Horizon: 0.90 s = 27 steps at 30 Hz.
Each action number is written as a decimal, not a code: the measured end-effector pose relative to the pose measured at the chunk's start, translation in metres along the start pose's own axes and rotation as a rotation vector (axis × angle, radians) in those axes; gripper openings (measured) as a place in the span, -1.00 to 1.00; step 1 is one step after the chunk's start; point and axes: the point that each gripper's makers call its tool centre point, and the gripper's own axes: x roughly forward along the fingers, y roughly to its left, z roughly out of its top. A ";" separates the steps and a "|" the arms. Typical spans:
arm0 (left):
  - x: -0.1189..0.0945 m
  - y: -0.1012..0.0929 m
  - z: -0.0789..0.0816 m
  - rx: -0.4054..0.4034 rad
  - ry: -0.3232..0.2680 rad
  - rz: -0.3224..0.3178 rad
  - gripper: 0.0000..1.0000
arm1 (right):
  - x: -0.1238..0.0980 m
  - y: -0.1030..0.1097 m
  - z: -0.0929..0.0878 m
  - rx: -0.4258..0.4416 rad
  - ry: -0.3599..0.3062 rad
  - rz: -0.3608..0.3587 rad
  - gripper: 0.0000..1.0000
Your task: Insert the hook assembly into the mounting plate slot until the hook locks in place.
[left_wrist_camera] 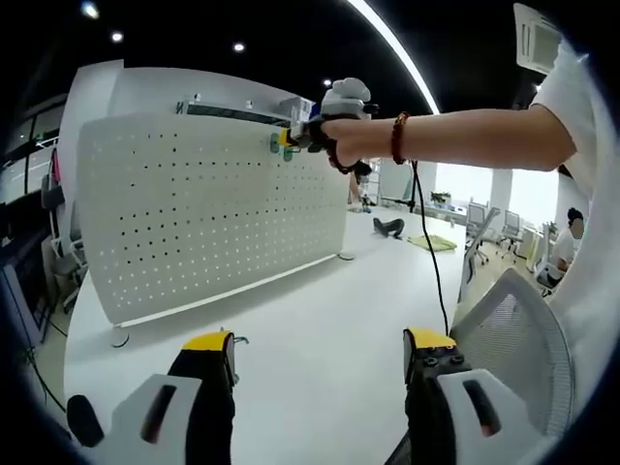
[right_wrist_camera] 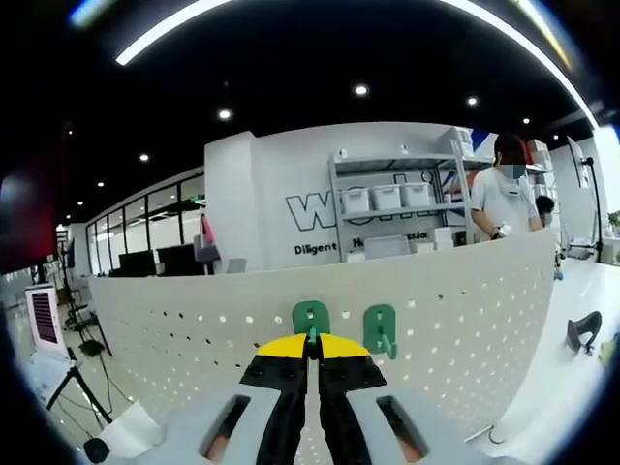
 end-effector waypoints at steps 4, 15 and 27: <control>0.002 0.000 -0.001 -0.018 -0.007 -0.006 0.46 | 0.002 -0.003 -0.003 -0.008 0.012 -0.012 -0.97; 0.002 -0.002 0.001 -0.062 -0.031 -0.023 0.47 | 0.008 -0.001 -0.010 0.006 0.027 -0.015 -0.97; 0.004 -0.003 -0.007 -0.081 -0.009 -0.030 0.45 | 0.011 -0.001 -0.011 -0.008 0.033 -0.030 -0.97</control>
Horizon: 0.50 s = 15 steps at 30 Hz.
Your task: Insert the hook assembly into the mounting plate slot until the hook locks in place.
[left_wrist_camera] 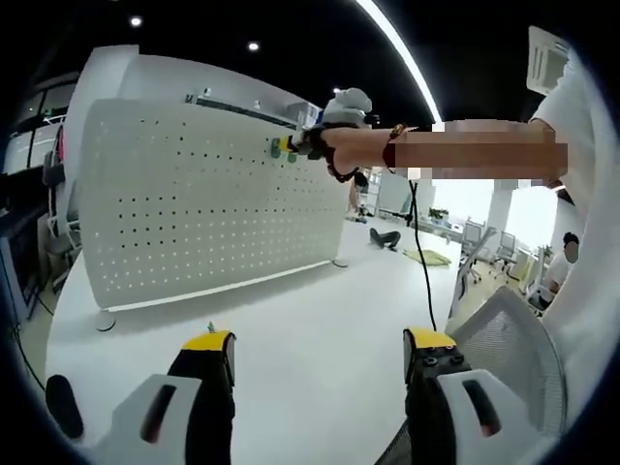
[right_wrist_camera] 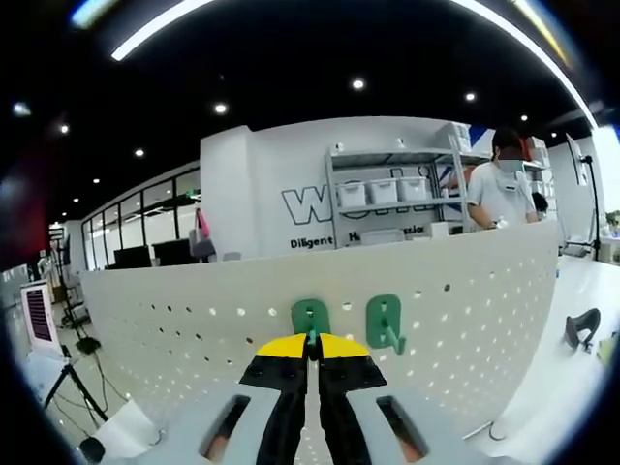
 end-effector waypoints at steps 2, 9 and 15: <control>0.000 -0.001 0.001 0.002 -0.004 -0.001 0.45 | 0.000 0.000 0.000 -0.004 0.001 -0.006 -0.97; 0.001 0.000 0.002 -0.024 -0.020 -0.005 0.45 | 0.001 0.000 -0.004 0.004 0.004 -0.022 -0.97; 0.000 0.000 -0.001 -0.027 -0.011 -0.004 0.45 | 0.003 0.000 -0.004 -0.017 0.000 -0.018 -0.97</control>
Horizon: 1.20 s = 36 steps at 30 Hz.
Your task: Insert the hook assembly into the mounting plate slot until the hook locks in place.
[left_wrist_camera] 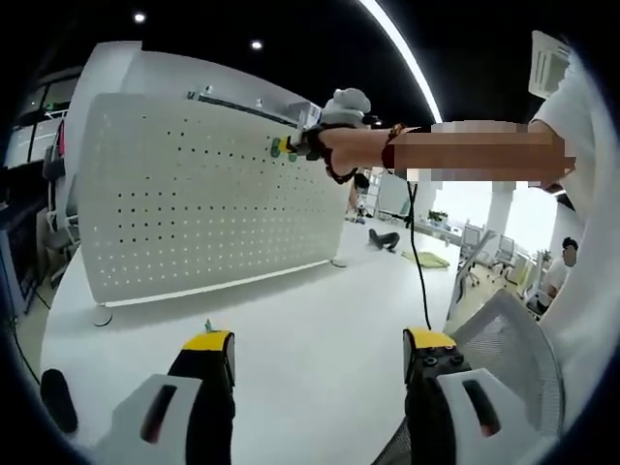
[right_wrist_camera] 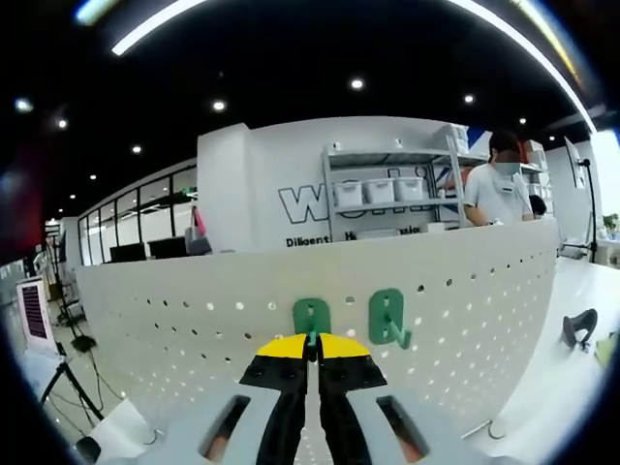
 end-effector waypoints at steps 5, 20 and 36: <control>-0.001 -0.001 0.002 0.008 0.000 0.002 0.45 | 0.000 0.000 0.000 -0.013 0.002 0.011 -0.97; 0.002 -0.008 0.004 0.030 0.005 0.007 0.43 | -0.010 0.001 -0.011 -0.047 0.041 0.062 -0.93; 0.001 -0.018 0.004 0.044 0.024 0.017 0.41 | -0.041 -0.002 -0.025 -0.047 0.045 0.102 -0.87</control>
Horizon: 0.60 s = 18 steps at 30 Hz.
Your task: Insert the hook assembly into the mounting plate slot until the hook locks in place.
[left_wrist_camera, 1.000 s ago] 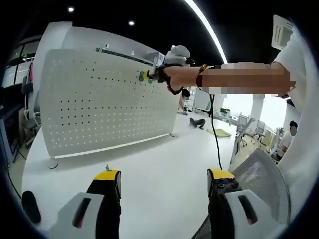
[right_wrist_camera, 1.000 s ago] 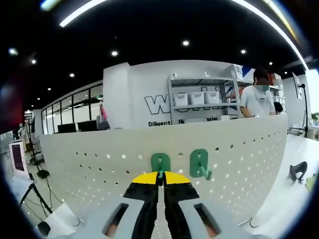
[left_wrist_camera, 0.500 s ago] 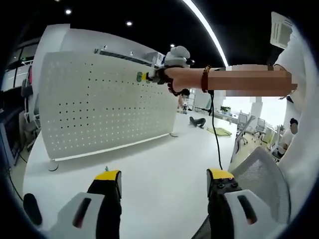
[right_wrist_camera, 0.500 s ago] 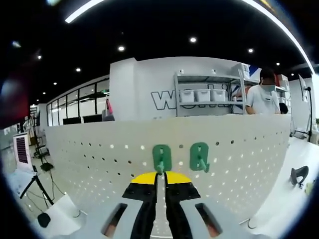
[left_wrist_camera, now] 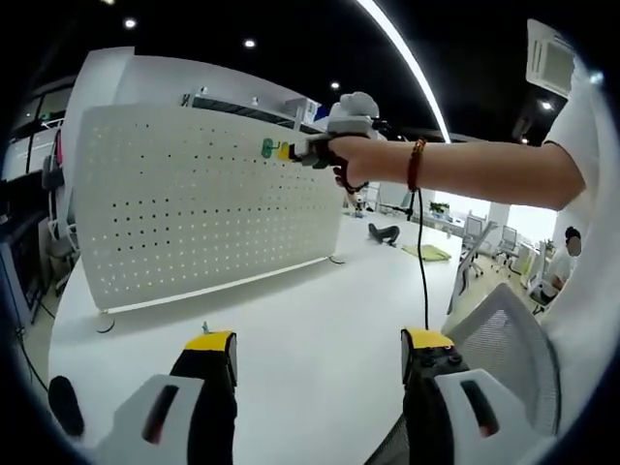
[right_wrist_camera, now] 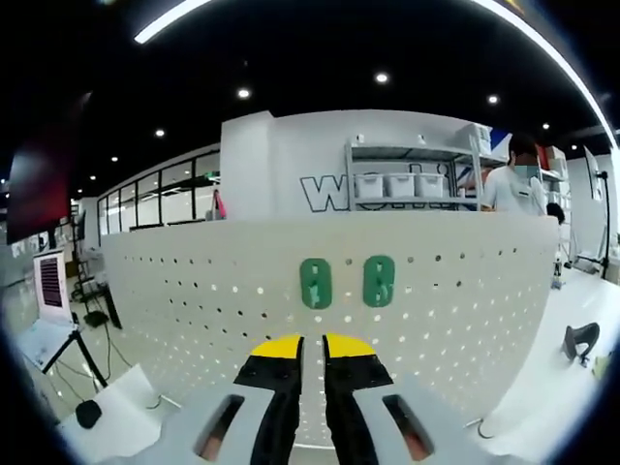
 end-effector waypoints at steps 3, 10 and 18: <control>-0.001 -0.001 -0.001 -0.003 0.002 0.004 0.40 | -0.009 0.003 -0.007 0.001 0.009 0.019 -0.85; 0.000 -0.010 -0.001 0.012 0.011 -0.001 0.40 | -0.028 0.004 -0.017 -0.012 0.019 0.040 -0.82; 0.002 -0.014 0.004 0.027 0.007 0.000 0.40 | -0.044 0.017 -0.024 -0.016 0.028 0.108 -0.66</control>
